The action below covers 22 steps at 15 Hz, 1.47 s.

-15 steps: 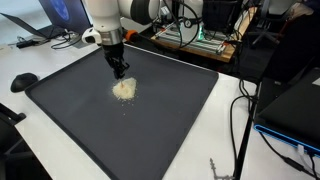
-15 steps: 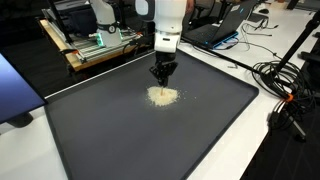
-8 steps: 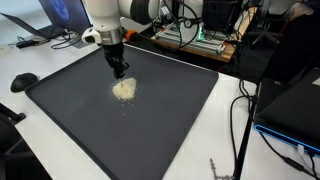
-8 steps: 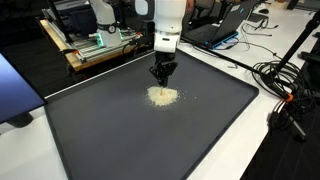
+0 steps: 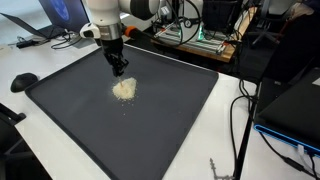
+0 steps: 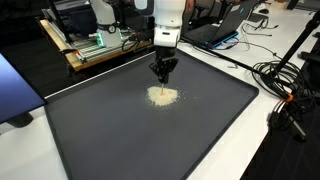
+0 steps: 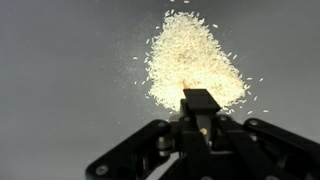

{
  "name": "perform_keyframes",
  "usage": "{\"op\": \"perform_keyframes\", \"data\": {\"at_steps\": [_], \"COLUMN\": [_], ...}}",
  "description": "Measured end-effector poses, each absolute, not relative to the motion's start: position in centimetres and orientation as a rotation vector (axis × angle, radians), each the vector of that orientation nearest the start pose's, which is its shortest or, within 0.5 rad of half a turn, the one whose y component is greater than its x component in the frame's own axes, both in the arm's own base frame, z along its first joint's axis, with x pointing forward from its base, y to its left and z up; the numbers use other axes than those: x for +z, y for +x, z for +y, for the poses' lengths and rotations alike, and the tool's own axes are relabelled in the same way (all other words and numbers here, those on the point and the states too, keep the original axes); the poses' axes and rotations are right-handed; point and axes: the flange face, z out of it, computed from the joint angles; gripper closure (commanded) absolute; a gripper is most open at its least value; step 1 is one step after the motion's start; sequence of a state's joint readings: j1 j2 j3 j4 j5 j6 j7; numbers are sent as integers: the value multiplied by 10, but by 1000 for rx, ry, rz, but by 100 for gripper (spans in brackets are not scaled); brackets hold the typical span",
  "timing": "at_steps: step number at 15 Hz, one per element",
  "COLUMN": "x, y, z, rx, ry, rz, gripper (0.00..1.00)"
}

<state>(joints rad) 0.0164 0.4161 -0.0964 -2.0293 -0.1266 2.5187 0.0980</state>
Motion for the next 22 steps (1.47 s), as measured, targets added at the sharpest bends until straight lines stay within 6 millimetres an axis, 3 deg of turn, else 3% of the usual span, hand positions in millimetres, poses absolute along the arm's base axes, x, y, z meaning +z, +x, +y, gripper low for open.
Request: {"op": "perform_keyframes", "data": {"at_steps": [7,21,22], "x": [265,259,258], "y": [599,573,571], "z": [-17,98,108], "rx": [-176,-294,-298], "ry": [-3347,-3759,-3772], "rz": [74,-185,-204], "gripper": [97,97,88]}}
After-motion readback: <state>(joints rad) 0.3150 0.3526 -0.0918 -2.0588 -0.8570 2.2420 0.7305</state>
